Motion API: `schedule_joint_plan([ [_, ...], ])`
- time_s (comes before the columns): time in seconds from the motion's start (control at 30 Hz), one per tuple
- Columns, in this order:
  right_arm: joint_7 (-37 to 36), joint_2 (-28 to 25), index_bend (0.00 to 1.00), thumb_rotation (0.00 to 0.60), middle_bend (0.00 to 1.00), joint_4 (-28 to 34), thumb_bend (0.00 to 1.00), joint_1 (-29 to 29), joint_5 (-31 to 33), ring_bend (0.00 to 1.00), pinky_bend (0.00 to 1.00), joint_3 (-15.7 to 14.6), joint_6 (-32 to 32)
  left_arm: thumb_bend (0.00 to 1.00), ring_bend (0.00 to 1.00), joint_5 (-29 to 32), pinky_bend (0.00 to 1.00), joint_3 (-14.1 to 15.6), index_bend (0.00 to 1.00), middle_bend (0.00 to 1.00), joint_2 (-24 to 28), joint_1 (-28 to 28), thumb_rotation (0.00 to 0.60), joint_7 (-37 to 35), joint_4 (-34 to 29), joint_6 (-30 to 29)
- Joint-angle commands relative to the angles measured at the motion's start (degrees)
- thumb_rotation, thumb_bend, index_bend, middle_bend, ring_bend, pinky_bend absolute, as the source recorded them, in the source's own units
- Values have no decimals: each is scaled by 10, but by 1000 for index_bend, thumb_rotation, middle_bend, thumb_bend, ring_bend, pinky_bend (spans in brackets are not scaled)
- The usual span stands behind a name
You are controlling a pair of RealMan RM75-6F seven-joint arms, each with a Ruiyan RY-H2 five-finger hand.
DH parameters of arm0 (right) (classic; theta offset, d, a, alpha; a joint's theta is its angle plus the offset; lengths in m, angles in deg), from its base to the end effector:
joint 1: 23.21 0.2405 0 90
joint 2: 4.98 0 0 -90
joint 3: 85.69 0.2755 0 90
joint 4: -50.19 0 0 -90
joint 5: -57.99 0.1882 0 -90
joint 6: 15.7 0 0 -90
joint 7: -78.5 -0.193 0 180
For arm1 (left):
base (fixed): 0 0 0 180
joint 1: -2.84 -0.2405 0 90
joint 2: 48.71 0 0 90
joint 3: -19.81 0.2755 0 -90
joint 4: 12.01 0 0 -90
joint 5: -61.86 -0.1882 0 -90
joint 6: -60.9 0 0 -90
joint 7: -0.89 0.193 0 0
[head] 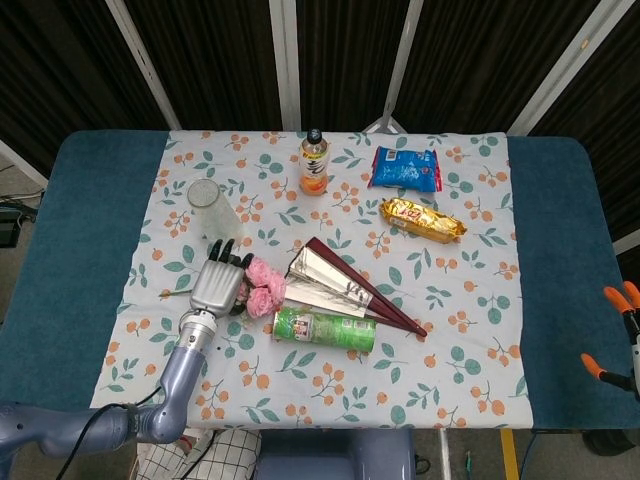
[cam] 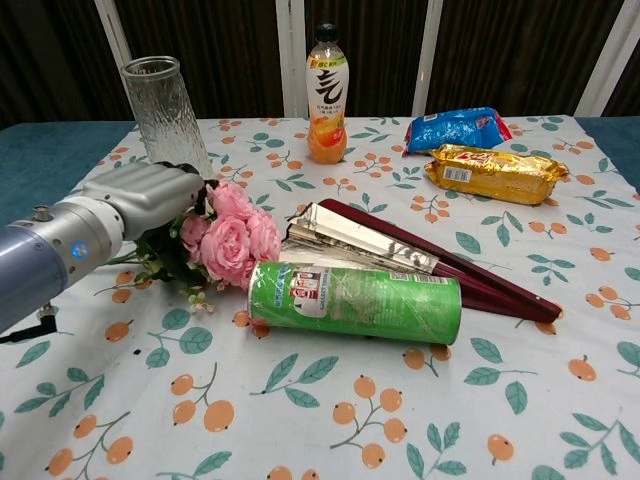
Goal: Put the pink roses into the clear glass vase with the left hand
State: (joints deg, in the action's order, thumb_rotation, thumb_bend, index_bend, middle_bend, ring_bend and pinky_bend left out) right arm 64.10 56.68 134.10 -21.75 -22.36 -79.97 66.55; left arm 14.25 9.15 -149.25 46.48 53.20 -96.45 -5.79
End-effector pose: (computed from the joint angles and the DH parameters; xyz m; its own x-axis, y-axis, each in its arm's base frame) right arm -0.3752 -0.2181 0.2302 0.3238 0.0195 0.9459 -0.9355 0.1563 0.3169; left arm -0.1484 0.3836 -0.0558 0.6691 0.1966 0.7167 0.7404 -0.2591 -0.6202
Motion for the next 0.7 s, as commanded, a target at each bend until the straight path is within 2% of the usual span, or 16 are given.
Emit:
schedule_joint_plan([
  [0.03, -2, 0, 149, 600, 45, 0, 240, 0, 1, 107, 79, 1, 0, 266, 37, 6, 0, 3, 227, 363, -6, 4, 600, 2, 8, 7],
  [0.2, -7, 0, 149, 600, 45, -1, 240, 0, 2, 107, 79, 1, -1, 308, 142, 7, 9, 5, 380, 527, -13, 8, 600, -7, 14, 17],
  [0.37, -11, 1, 149, 600, 45, -3, 239, -1, 2, 107, 79, 3, 2, 357, 210, -38, 71, 0, 464, 617, -10, 8, 600, -32, 1, -9],
  [0.6, -13, 4, 149, 600, 45, -3, 240, 1, 3, 107, 79, 5, 0, 370, 244, -100, 95, -17, 483, 634, 35, 3, 600, -73, -80, -39],
  [0.7, -15, 4, 149, 600, 45, -2, 240, 0, 3, 107, 79, 5, 2, 369, 255, -142, 104, -28, 484, 634, 55, 4, 600, -115, -122, -42],
])
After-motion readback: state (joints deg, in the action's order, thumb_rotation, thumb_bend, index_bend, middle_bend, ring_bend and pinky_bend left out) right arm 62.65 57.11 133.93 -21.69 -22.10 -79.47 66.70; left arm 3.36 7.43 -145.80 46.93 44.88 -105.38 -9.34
